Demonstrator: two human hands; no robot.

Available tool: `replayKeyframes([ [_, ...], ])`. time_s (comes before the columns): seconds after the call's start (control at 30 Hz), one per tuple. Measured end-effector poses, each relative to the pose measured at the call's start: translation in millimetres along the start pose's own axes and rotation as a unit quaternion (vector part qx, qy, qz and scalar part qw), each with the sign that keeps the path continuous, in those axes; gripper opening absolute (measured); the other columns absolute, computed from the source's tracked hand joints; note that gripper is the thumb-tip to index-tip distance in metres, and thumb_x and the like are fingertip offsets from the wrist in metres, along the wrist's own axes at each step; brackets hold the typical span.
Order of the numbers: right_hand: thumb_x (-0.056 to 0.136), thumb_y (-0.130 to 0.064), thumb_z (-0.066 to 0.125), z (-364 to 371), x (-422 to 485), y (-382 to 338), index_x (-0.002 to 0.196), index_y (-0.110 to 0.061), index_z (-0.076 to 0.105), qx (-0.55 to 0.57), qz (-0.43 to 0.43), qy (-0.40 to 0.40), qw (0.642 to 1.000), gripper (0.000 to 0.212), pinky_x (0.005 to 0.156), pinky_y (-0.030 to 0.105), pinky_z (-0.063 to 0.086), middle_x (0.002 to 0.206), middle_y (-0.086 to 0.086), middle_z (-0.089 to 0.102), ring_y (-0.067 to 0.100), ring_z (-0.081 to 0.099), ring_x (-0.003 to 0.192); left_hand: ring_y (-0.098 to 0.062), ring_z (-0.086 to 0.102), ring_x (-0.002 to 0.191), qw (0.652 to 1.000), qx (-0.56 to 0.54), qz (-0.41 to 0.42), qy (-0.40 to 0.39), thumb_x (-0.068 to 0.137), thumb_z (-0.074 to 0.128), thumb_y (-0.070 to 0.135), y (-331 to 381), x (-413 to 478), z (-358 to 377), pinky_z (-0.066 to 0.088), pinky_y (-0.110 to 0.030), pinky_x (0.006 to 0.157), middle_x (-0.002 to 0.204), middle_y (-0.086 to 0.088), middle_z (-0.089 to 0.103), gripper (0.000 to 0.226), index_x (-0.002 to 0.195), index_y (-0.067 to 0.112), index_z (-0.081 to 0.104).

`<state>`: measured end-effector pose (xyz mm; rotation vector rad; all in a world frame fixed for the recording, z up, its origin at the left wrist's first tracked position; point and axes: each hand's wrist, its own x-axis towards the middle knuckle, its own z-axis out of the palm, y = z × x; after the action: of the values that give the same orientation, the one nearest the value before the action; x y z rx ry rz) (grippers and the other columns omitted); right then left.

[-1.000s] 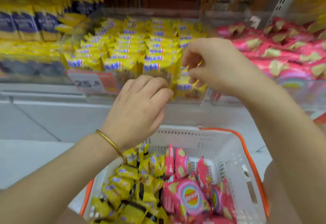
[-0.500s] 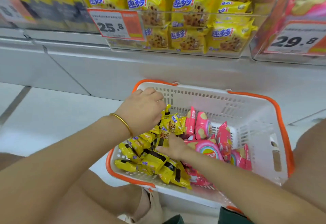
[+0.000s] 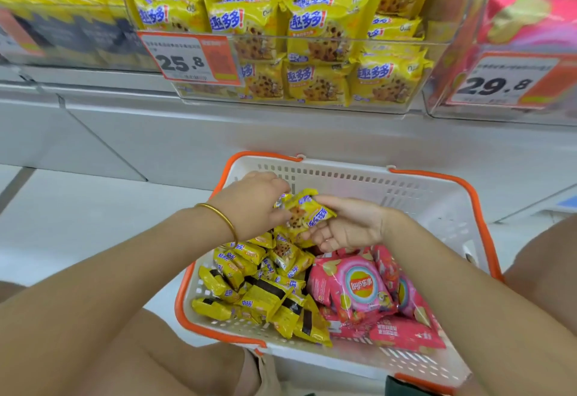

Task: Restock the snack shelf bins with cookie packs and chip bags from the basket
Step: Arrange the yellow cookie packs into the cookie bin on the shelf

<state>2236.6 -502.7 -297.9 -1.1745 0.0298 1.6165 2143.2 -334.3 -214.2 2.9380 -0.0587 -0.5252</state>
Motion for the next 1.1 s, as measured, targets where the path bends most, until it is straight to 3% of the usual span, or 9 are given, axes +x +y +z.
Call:
replayKeyframes([
  [0.27,0.084,-0.051,0.039,10,-48,-23,0.106,-0.013,0.06,-0.038,-0.12,0.003,0.992,0.049,0.06,0.034,0.057,0.093,0.008,0.068,0.022,0.066,0.075,-0.014,0.048,0.088,0.981,-0.19,-0.027,-0.001,0.086,0.066,0.029,22,14,-31,0.037,-0.023,0.073,0.102,0.001,0.05,0.039,0.118,0.012,0.052],
  [0.4,0.075,-0.059,0.046,16,-73,-37,0.103,-0.015,0.061,0.029,-0.237,0.077,0.968,0.054,0.067,0.041,0.059,0.092,0.005,0.069,0.025,0.067,0.083,-0.025,0.061,0.087,0.95,-0.308,-0.035,0.024,0.087,0.065,0.024,31,17,-45,0.051,-0.036,0.081,0.104,-0.01,0.061,0.025,0.106,0.013,0.055],
  [0.5,0.068,-0.039,0.065,30,-89,-40,0.102,-0.013,0.058,0.039,-0.345,0.106,0.932,0.044,0.06,0.03,0.056,0.086,0.005,0.068,0.019,0.066,0.074,-0.029,0.064,0.088,0.901,-0.424,-0.035,0.085,0.086,0.065,0.018,41,21,-55,0.052,-0.046,0.085,0.102,-0.018,0.064,0.018,0.099,0.013,0.054],
  [0.57,0.071,-0.024,0.068,40,-96,-43,0.102,-0.014,0.058,0.012,-0.41,0.163,0.897,0.034,0.059,0.024,0.052,0.084,0.001,0.068,0.015,0.065,0.072,-0.029,0.064,0.09,0.887,-0.437,-0.016,0.145,0.083,0.069,0.018,49,24,-64,0.052,-0.046,0.086,0.099,-0.018,0.064,0.018,0.096,0.016,0.056],
  [0.67,0.08,-0.009,0.068,56,-120,-65,0.098,-0.017,0.062,-0.07,-0.494,0.271,0.823,0.02,0.056,0.021,0.05,0.081,-0.003,0.07,0.008,0.064,0.067,-0.016,0.061,0.086,0.881,-0.389,0.039,0.268,0.081,0.071,0.022,60,26,-84,0.049,-0.021,0.08,0.093,-0.003,0.063,0.024,0.102,0.014,0.061],
  [0.8,0.079,-0.021,0.068,78,-166,-118,0.101,-0.016,0.054,-0.205,-0.575,0.461,0.644,0.026,0.069,0.027,0.049,0.094,0.001,0.066,0.015,0.063,0.084,-0.02,0.053,0.105,0.878,-0.178,0.087,0.435,0.082,0.054,0.04,61,28,-113,0.037,-0.026,0.092,0.111,-0.002,0.06,0.044,0.115,0.013,0.059],
  [0.93,0.088,-0.016,0.059,94,-180,-177,0.103,-0.009,0.047,-0.428,-0.406,0.625,0.511,0.02,0.072,0.027,0.035,0.101,0.008,0.06,0.029,0.055,0.099,-0.035,0.042,0.127,0.898,0.021,0.092,0.43,0.084,0.038,0.04,52,41,-123,0.034,-0.047,0.104,0.136,-0.016,0.048,0.053,0.123,0.009,0.056],
  [1.03,0.089,-0.008,0.053,103,-172,-205,0.083,-0.002,0.056,-0.61,-0.216,0.596,0.476,0.009,0.066,0.032,0.041,0.089,0.017,0.06,0.032,0.053,0.086,-0.036,0.034,0.135,0.914,0.082,0.074,0.389,0.086,0.03,0.044,50,51,-116,0.023,-0.053,0.111,0.144,-0.018,0.041,0.06,0.134,0.013,0.05],
  [1.1,0.089,-0.009,0.06,108,-168,-217,0.102,0.001,0.063,-0.701,-0.095,0.554,0.44,0.017,0.063,0.032,0.041,0.075,0.009,0.052,0.031,0.054,0.084,-0.035,0.034,0.136,0.919,0.096,0.066,0.377,0.087,0.028,0.045,48,55,-114,0.021,-0.053,0.113,0.143,-0.018,0.043,0.061,0.136,0.016,0.047],
])
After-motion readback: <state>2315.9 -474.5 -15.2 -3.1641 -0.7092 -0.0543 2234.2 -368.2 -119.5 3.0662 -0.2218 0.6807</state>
